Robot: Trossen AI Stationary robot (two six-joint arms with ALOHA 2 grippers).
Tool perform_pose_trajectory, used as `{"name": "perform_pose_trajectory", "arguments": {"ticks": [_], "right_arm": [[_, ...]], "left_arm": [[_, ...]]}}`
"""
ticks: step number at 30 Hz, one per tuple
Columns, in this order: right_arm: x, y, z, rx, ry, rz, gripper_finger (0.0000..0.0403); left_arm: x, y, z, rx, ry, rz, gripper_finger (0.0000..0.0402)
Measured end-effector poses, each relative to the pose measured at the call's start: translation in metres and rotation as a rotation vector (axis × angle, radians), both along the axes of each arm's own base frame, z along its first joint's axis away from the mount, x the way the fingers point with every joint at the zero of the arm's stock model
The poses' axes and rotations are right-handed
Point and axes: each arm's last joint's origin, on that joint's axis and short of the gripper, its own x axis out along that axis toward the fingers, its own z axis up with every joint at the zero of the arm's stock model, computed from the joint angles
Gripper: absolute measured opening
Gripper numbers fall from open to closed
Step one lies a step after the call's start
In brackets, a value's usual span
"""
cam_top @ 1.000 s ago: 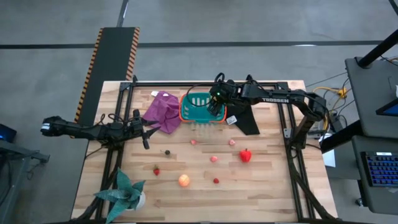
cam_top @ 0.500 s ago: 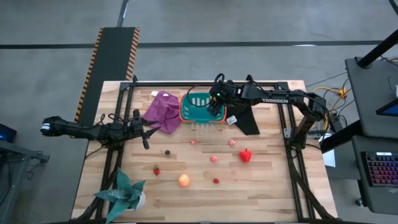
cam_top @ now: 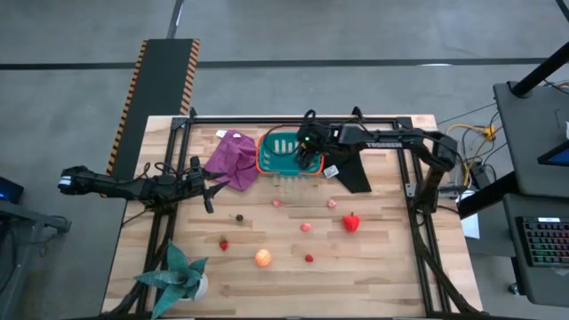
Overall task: Pick and placing Produce into tupperware
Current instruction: Put the yellow lemon into the blue bin
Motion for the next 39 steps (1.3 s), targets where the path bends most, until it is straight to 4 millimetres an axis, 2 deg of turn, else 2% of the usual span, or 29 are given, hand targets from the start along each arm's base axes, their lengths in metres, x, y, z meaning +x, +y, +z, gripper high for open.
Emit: {"name": "perform_pose_trajectory", "arguments": {"ticks": [8, 20, 39], "right_arm": [[0.01, -0.008, -0.012, -0.006, 0.035, 0.008, 0.0196], [0.005, -0.012, -0.019, 0.022, 0.065, 0.0, 0.0196], [0.009, -0.013, -0.017, 0.019, 0.01, 0.038, 0.0196]], "left_arm": [[0.0, 0.0, 0.0, 0.0, 0.002, 0.0, 0.0105], [0.0, 0.0, 0.0, 0.001, 0.004, 0.0, 0.0105], [0.0, 0.0, -0.001, 0.001, 0.009, 0.0, 0.0105]]}}
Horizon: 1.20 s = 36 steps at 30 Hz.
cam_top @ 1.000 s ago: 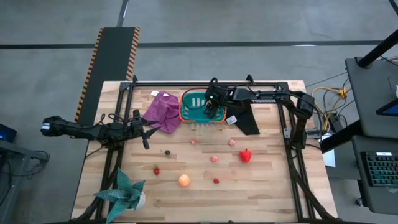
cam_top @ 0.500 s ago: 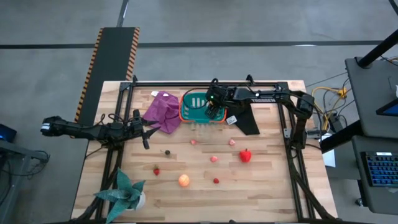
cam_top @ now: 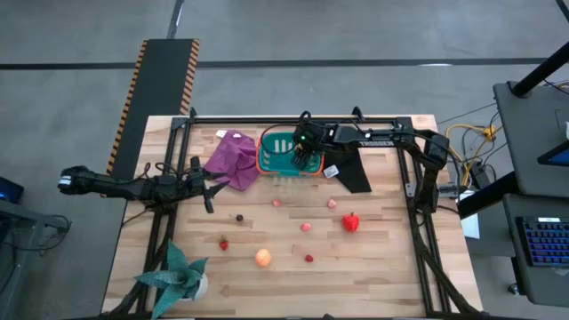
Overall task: Pick and placing Produce into tupperware
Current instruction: Put the yellow lemon into the blue bin
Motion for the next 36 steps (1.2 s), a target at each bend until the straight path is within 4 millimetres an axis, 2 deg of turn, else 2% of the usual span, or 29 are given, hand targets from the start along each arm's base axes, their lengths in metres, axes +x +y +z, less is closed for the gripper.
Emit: {"name": "perform_pose_trajectory", "arguments": {"ticks": [14, 25, 36], "right_arm": [[0.0, 0.0, 0.0, -0.006, -0.005, 0.001, 0.0196], [0.006, -0.001, -0.016, -0.002, 0.023, 0.008, 0.0196], [0.012, -0.005, -0.021, -0.001, 0.04, 0.008, 0.0196]], "left_arm": [[0.0, 0.0, 0.0, 0.001, 0.005, 0.0, 0.0105], [0.001, 0.0, -0.001, 0.001, 0.012, 0.0, 0.0105], [0.001, 0.0, -0.003, 0.003, 0.027, 0.0, 0.0105]]}}
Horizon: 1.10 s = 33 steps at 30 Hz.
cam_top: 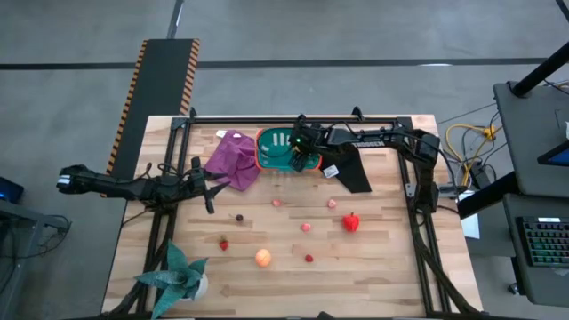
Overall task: Pick and placing Produce into tupperware
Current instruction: Put the yellow lemon into the blue bin
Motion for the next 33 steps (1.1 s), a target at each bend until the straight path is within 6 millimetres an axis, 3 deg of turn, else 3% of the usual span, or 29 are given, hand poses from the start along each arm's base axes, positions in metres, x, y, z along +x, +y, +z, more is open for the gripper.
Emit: {"name": "perform_pose_trajectory", "arguments": {"ticks": [11, 26, 33], "right_arm": [[0.006, -0.002, 0.03, -0.014, -0.007, 0.014, 0.0196], [-0.009, -0.017, 0.025, 0.021, 0.093, -0.025, 0.0198], [-0.009, -0.018, 0.025, 0.019, 0.095, -0.022, 0.0237]], "left_arm": [[0.0, 0.0, 0.0, 0.0, -0.001, 0.0, 0.0105], [0.0, 0.0, 0.0, 0.0, -0.001, 0.0, 0.0105], [0.0, 0.0, 0.0, 0.0, -0.001, 0.0, 0.0105]]}}
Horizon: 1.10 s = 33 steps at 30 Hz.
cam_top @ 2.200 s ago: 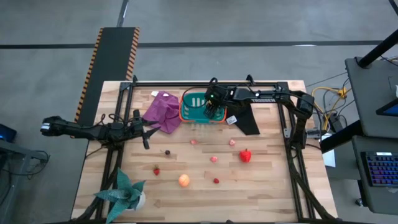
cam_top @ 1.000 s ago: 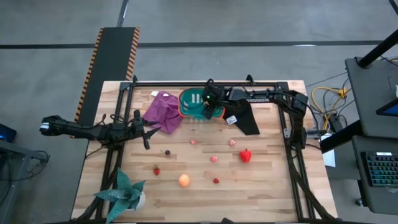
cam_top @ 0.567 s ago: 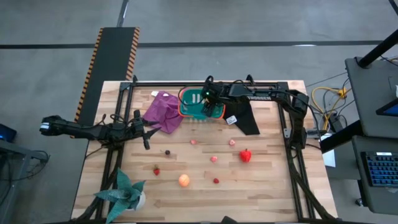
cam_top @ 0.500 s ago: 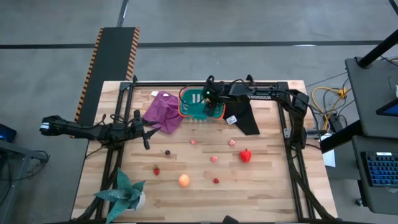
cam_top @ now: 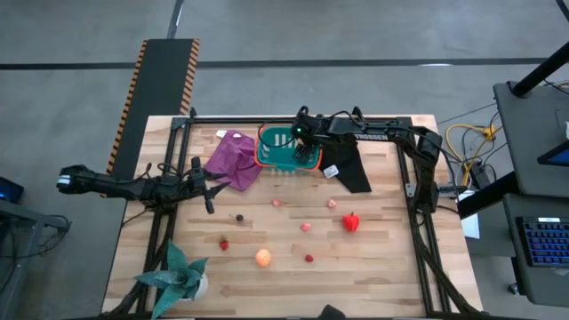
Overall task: Pick and placing Produce into tupperware
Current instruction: Put the yellow lemon into the blue bin, then put the red apple into the blue bin
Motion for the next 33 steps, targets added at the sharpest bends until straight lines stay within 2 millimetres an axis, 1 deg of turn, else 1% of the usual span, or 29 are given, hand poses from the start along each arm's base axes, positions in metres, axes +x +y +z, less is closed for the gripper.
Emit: {"name": "perform_pose_trajectory", "arguments": {"ticks": [6, 10, 12, 15, 17, 21, 24, 27, 30, 33], "right_arm": [[0.0, 0.0, 0.0, -0.004, 0.005, 0.011, 0.0267], [-0.002, 0.001, 0.001, 0.005, 0.027, 0.012, 0.0272], [-0.004, 0.002, 0.008, 0.01, 0.026, 0.005, 0.027], [-0.009, 0.007, 0.027, 0.001, -0.02, 0.01, 0.0263], [-0.013, 0.013, 0.044, -0.015, -0.064, 0.018, 0.0259], [-0.027, 0.033, 0.085, -0.044, -0.161, 0.048, 0.0251], [-0.043, 0.052, 0.114, -0.05, -0.232, 0.063, 0.0247], [-0.063, 0.071, 0.137, -0.039, -0.278, 0.069, 0.0246], [-0.084, 0.09, 0.155, -0.009, -0.305, 0.068, 0.0246], [-0.104, 0.11, 0.166, 0.026, -0.287, 0.09, 0.0244]], "left_arm": [[0.0, 0.0, 0.0, 0.0, 0.0, 0.0, 0.0105], [0.0, 0.0, 0.0, 0.0, 0.0, 0.0, 0.0105], [0.0, 0.0, 0.0, 0.0, 0.0, 0.0, 0.0105], [0.0, 0.0, 0.0, 0.0, 0.0, 0.0, 0.0105], [0.0, 0.0, 0.0, 0.0, 0.0, 0.0, 0.0105], [0.0, 0.0, 0.0, 0.0, -0.001, 0.0, 0.0105], [0.0, 0.0, 0.0, -0.001, -0.002, 0.0, 0.0105], [0.0, 0.0, 0.0, 0.0, -0.001, 0.0, 0.0105], [0.0, 0.0, 0.0, 0.0, 0.0, 0.0, 0.0105], [0.0, 0.0, 0.0, 0.0, -0.002, 0.0, 0.0105]]}}
